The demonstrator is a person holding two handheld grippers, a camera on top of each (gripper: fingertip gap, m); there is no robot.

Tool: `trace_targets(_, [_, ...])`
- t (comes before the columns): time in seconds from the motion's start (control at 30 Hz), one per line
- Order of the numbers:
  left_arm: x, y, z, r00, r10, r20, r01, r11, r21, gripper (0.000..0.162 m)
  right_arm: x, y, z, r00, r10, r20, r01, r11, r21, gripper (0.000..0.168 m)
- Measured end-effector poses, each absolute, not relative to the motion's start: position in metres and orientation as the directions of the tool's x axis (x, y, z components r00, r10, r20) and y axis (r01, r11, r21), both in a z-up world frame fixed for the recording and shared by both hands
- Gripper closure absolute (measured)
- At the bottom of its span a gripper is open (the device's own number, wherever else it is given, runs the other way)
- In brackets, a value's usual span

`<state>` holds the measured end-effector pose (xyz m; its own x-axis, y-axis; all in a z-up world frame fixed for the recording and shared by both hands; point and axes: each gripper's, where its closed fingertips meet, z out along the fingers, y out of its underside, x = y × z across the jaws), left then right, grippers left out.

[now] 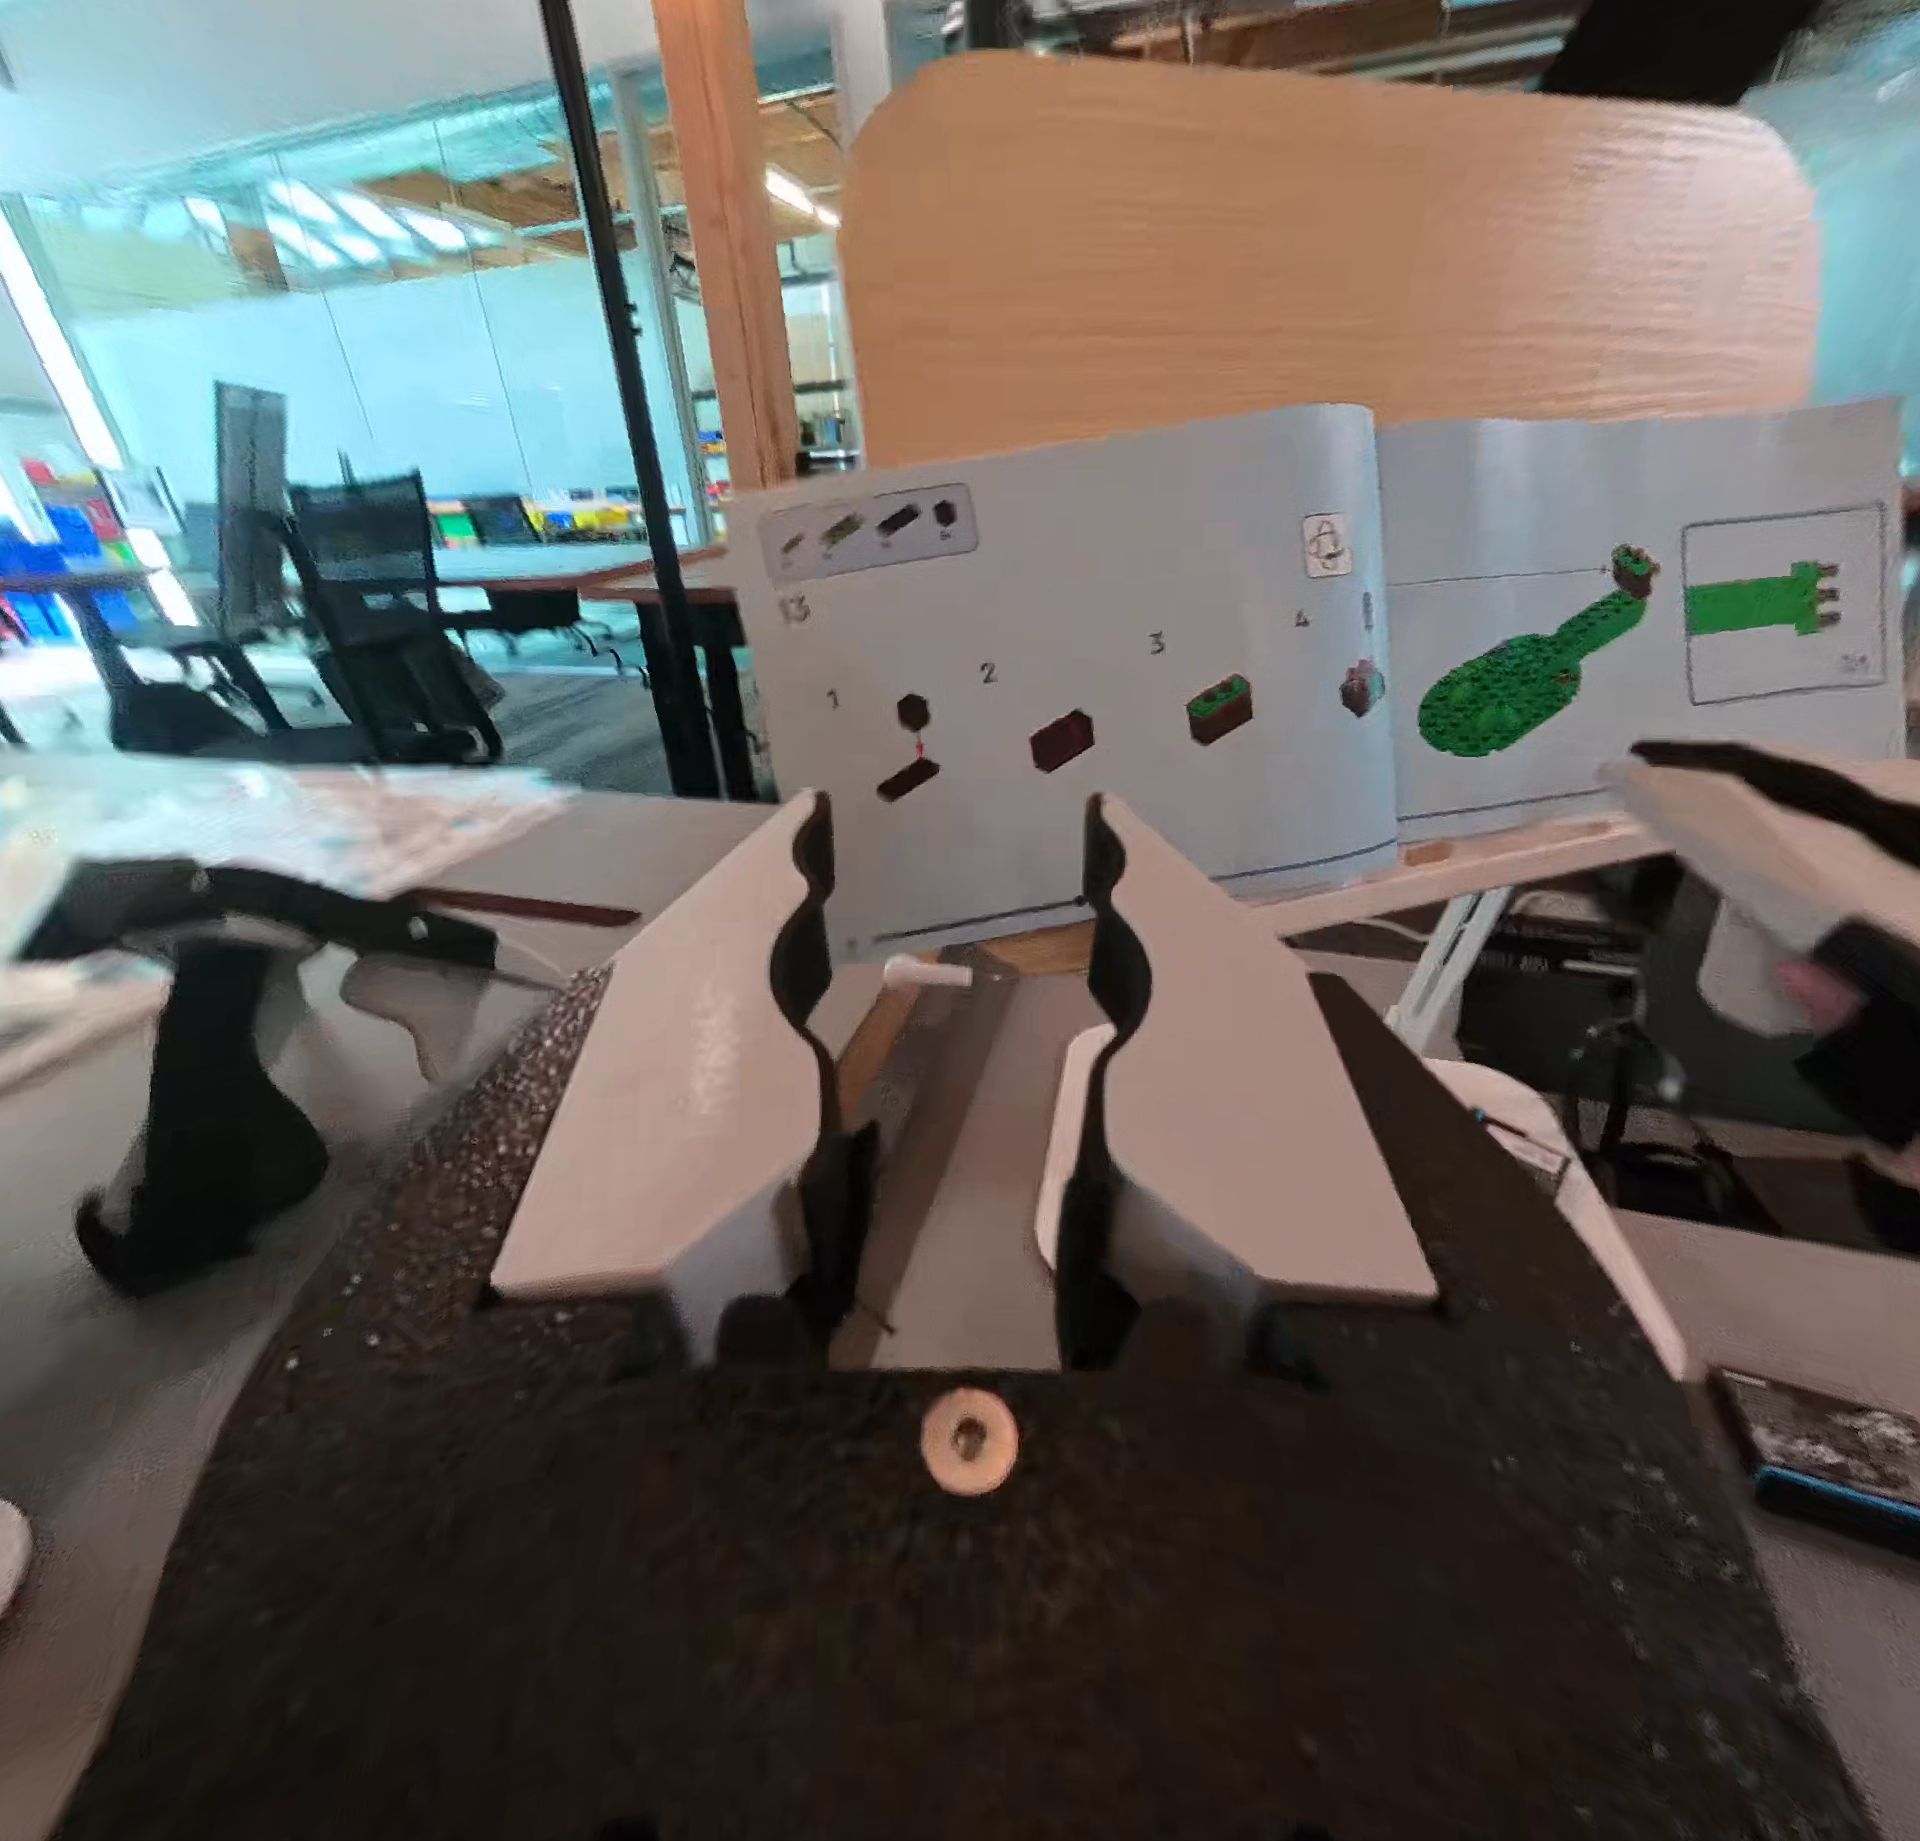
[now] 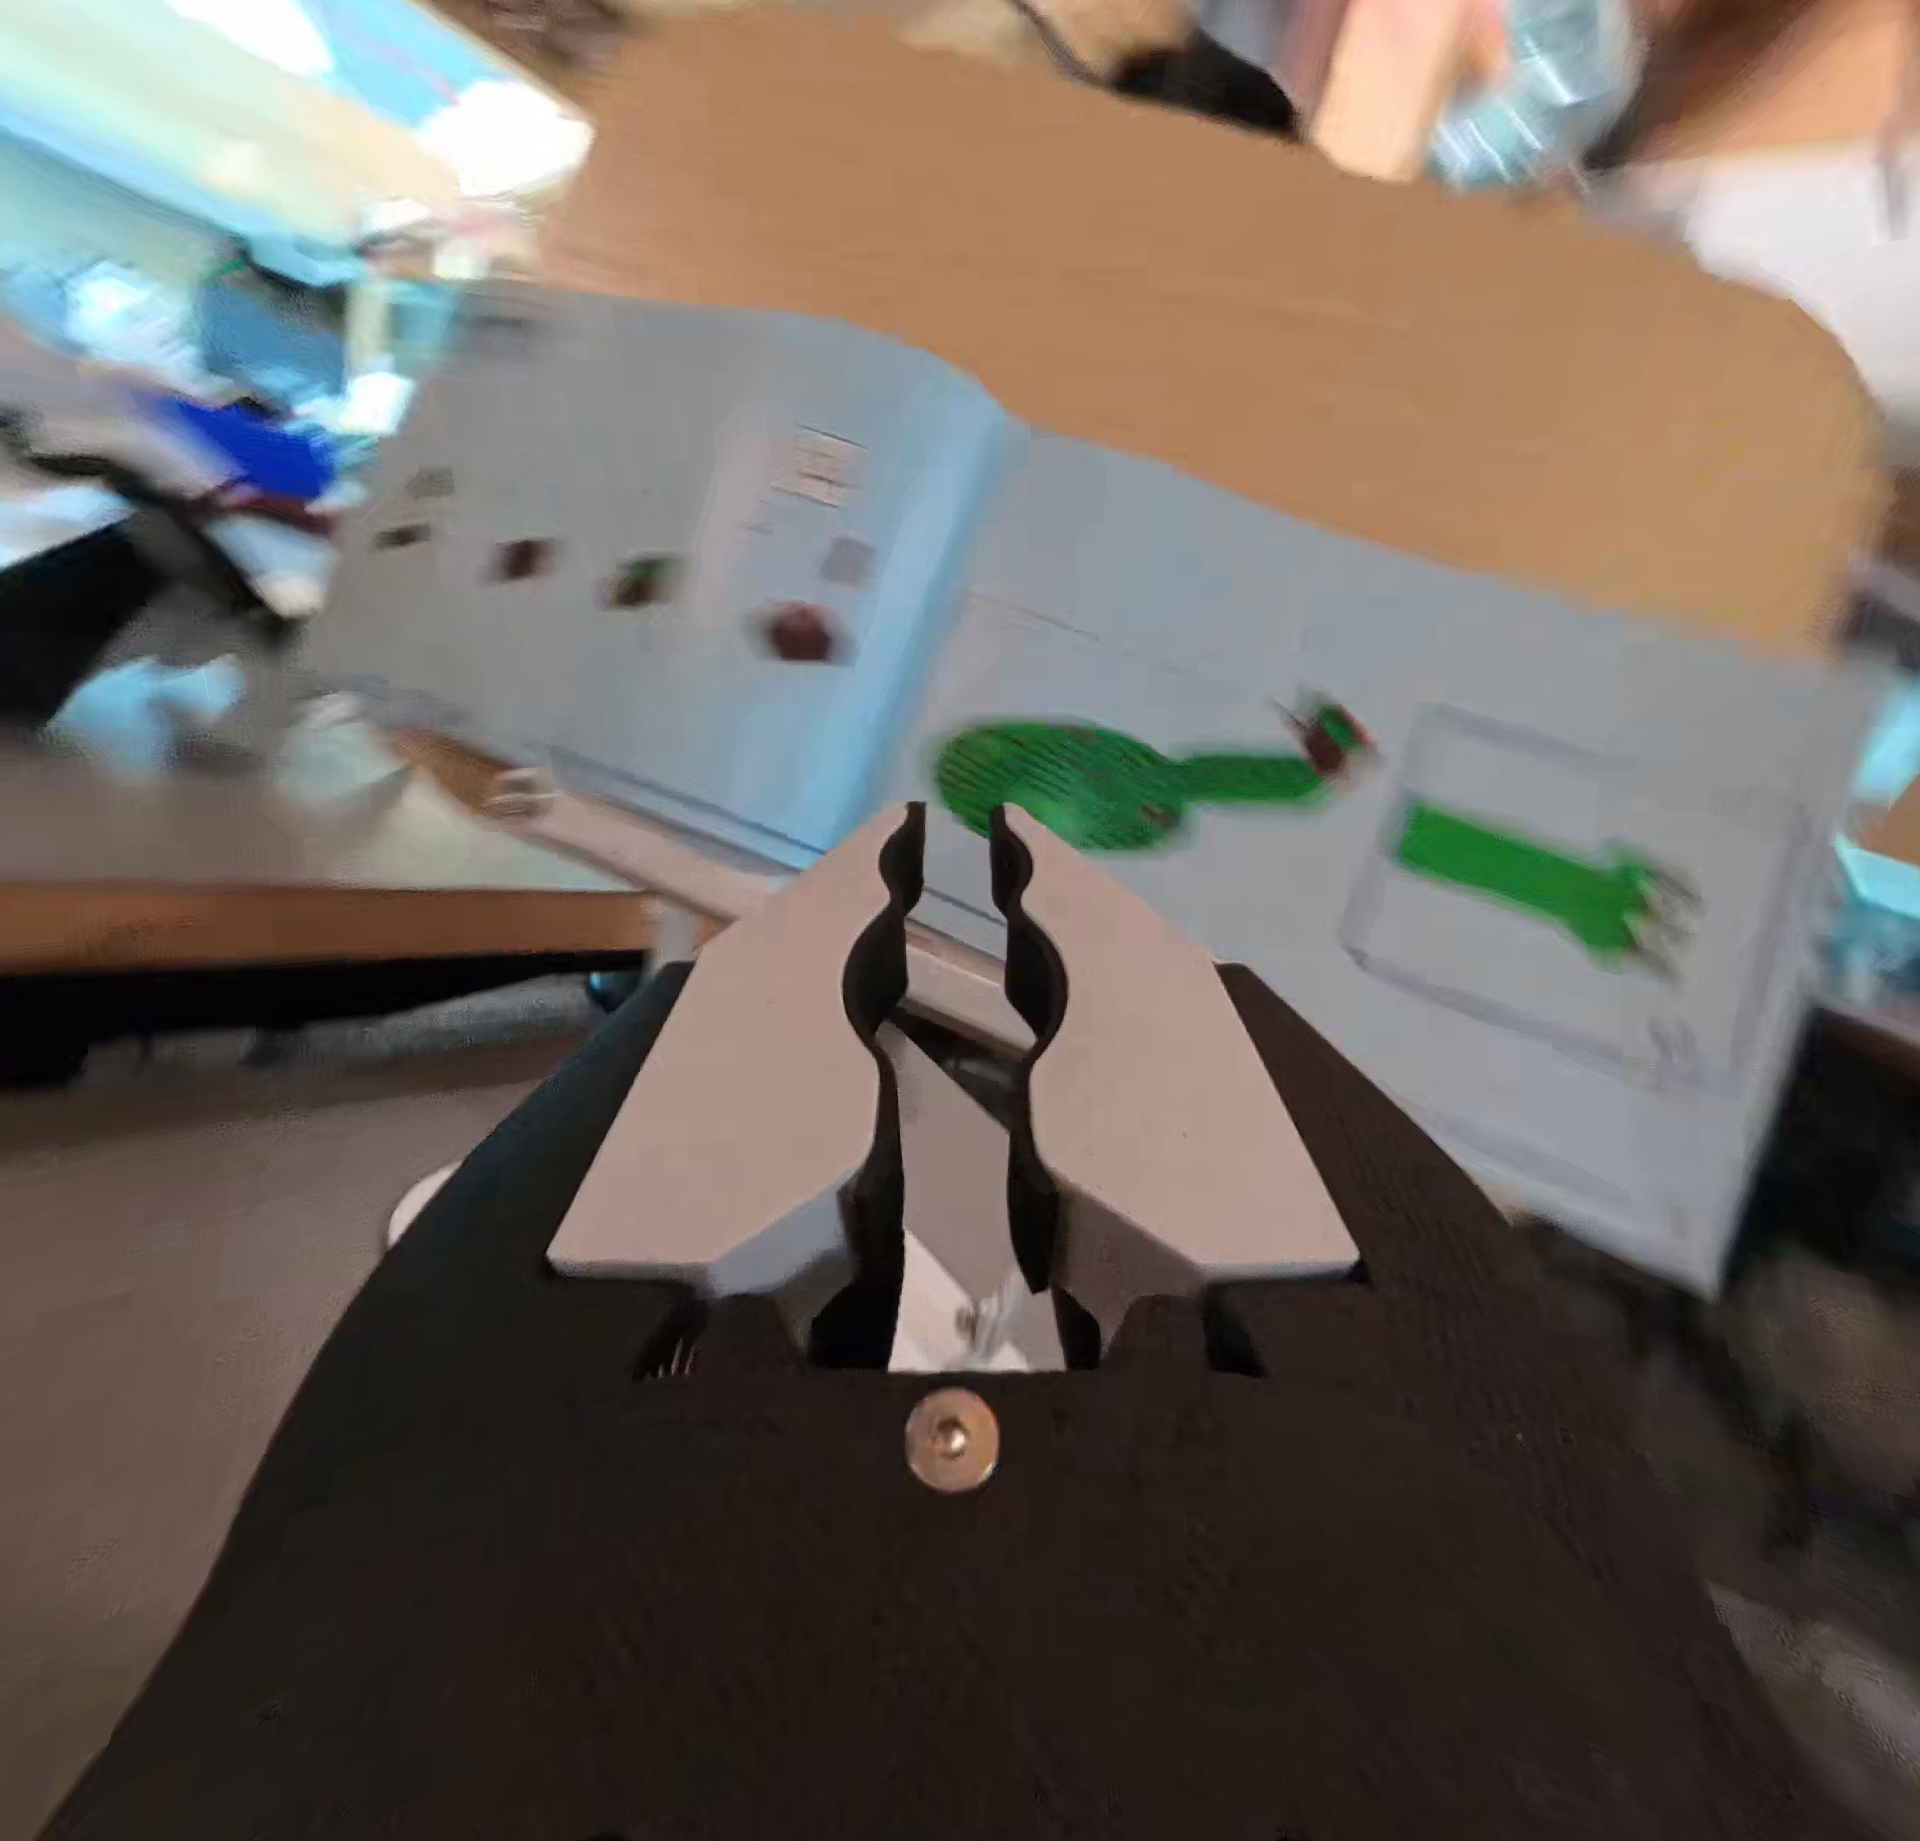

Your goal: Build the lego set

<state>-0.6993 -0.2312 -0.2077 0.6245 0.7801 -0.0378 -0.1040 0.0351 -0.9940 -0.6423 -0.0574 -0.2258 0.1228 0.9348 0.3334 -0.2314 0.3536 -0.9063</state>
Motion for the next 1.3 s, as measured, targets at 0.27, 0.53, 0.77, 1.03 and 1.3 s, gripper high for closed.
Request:
trace_targets(0.27, [-0.734,-0.241,-0.259,0.635,0.552,0.540,0.322,0.446,-0.835,0.097,-0.677,-0.163,-0.251,-0.098,0.526,0.845,-0.150,0.831,-0.535,0.151])
trace_targets(0.53, [-0.755,-0.261,-0.221,0.694,0.583,0.423,0.180,0.429,-0.885,0.101,-0.730,-0.200,-0.284,-0.085,0.070,0.994,-0.061,0.995,-0.076,0.138])
trace_targets(0.77, [-0.762,-0.250,-0.249,0.768,0.539,0.346,0.199,0.313,-0.929,0.099,-0.738,-0.200,-0.279,0.020,0.010,1.000,-0.062,0.998,-0.009,0.168])
trace_targets(1.03, [-0.758,-0.216,-0.245,0.886,0.312,0.342,0.250,0.299,-0.921,0.113,-0.731,-0.205,-0.276,0.083,0.049,0.995,-0.181,0.983,-0.033,0.168])
trace_targets(1.3, [-0.764,-0.218,-0.233,0.908,0.331,0.259,0.147,0.327,-0.934,0.162,-0.726,-0.207,-0.267,0.097,0.312,0.945,-0.288,0.918,-0.273,0.167])
